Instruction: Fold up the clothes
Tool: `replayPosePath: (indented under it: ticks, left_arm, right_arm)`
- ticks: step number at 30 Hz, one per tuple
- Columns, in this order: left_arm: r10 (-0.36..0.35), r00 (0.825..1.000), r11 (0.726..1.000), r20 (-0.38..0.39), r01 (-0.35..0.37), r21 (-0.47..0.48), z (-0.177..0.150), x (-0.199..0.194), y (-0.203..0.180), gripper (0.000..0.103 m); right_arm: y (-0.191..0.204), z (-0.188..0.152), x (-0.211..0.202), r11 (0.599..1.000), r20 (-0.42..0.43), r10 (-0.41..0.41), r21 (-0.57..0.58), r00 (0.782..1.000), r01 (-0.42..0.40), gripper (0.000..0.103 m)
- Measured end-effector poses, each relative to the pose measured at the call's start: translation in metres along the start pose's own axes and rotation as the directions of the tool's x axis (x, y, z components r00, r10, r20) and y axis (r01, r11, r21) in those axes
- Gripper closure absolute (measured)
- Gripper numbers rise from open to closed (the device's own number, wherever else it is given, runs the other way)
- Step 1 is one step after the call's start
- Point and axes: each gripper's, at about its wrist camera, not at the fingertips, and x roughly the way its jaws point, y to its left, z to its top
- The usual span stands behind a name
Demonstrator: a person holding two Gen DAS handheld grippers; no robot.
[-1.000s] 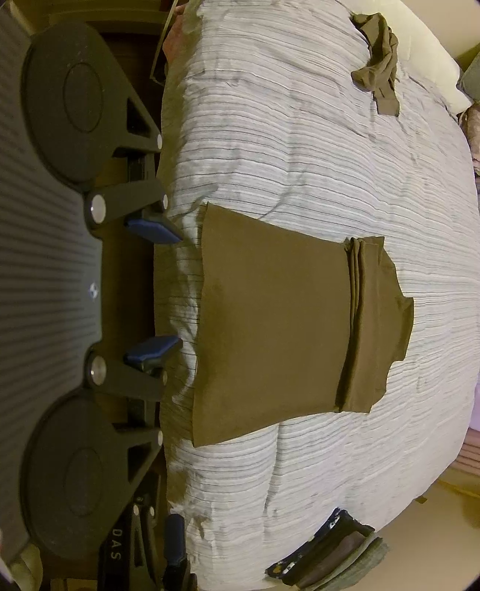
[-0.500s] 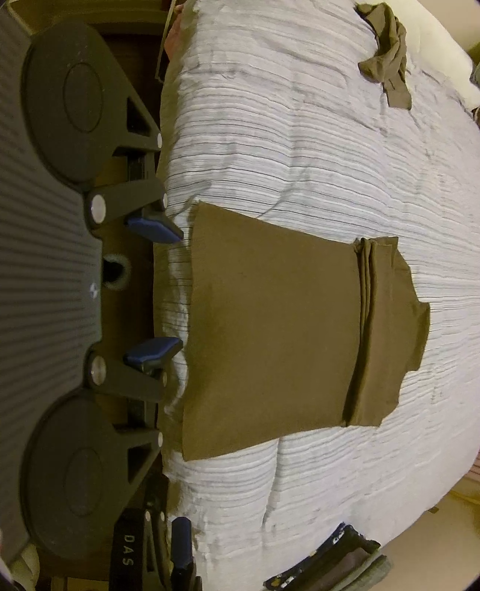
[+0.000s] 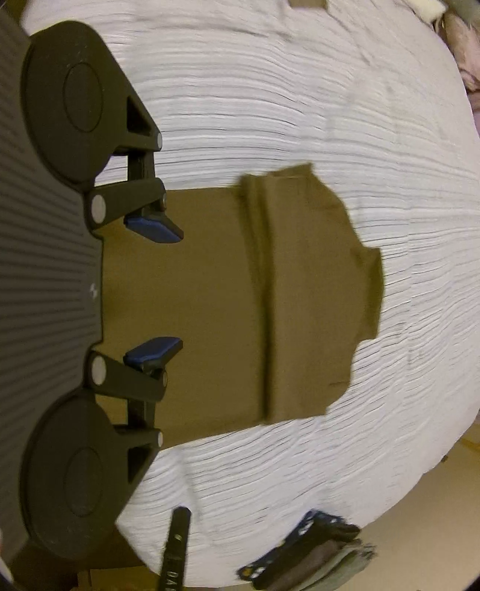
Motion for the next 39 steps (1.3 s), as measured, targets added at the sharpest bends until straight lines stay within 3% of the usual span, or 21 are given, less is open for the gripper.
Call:
replayPosePath:
  ticks: [4, 7, 10, 13, 19, 26, 29, 30, 31, 32, 33, 39]
  left_arm:
    - [-0.005, 1.0, 1.0, 0.009, 0.005, 0.008, 0.047, 0.054, 0.033, 0.051]
    - [-0.025, 1.0, 1.0, 0.001, 0.025, -0.005, 0.077, 0.098, 0.059, 0.051]
    - [-0.059, 0.998, 0.998, 0.005, 0.06, -0.009, 0.106, 0.138, 0.082, 0.052]
    - [-0.121, 0.991, 0.992, 0.048, 0.119, 0.049, 0.141, 0.167, 0.09, 0.052]
    - [-0.238, 0.961, 0.958, 0.144, 0.208, 0.198, 0.199, 0.22, 0.096, 0.052]
    - [-0.335, 0.932, 0.935, 0.134, 0.311, 0.172, 0.233, 0.278, 0.111, 0.052]
    - [-0.365, 0.92, 0.926, 0.143, 0.344, 0.153, 0.239, 0.287, 0.116, 0.06]
    - [-0.378, 0.914, 0.922, 0.145, 0.356, 0.155, 0.241, 0.289, 0.116, 0.063]
    - [-0.395, 0.907, 0.913, 0.144, 0.37, 0.172, 0.241, 0.289, 0.115, 0.077]
    - [-0.413, 0.9, 0.903, 0.141, 0.384, 0.196, 0.241, 0.288, 0.114, 0.093]
    - [-0.425, 0.894, 0.895, 0.143, 0.391, 0.216, 0.24, 0.286, 0.113, 0.095]
    - [-0.465, 0.854, 0.857, 0.233, 0.368, 0.36, 0.202, 0.249, 0.109, 0.096]
  right_arm:
    - [-0.011, 0.047, 0.044, 0.999, 0.042, -0.013, 0.041, 0.999, 0.012, 0.037]
    - [-0.01, 0.075, 0.084, 1.0, 0.015, -0.005, 0.005, 1.0, 0.005, 0.037]
    - [0.0, 0.105, 0.128, 0.996, -0.016, -0.014, -0.083, 1.0, 0.013, 0.037]
    - [0.021, 0.134, 0.16, 0.974, 0.004, 0.009, -0.228, 1.0, -0.008, 0.037]
    - [0.067, 0.198, 0.219, 0.915, 0.049, 0.151, -0.386, 0.987, -0.121, 0.037]
    - [0.083, 0.245, 0.294, 0.891, 0.048, 0.229, -0.412, 0.972, -0.189, 0.037]
    - [0.088, 0.257, 0.315, 0.881, 0.023, 0.254, -0.418, 0.967, -0.222, 0.039]
    - [0.09, 0.259, 0.319, 0.878, 0.016, 0.257, -0.421, 0.966, -0.227, 0.062]
    - [0.09, 0.261, 0.324, 0.876, -0.002, 0.268, -0.416, 0.963, -0.244, 0.076]
    - [0.09, 0.263, 0.327, 0.875, -0.016, 0.279, -0.408, 0.96, -0.261, 0.086]
    - [0.088, 0.264, 0.327, 0.872, -0.015, 0.292, -0.407, 0.956, -0.273, 0.094]
    - [0.074, 0.237, 0.281, 0.813, 0.101, 0.382, -0.51, 0.919, -0.282, 0.095]
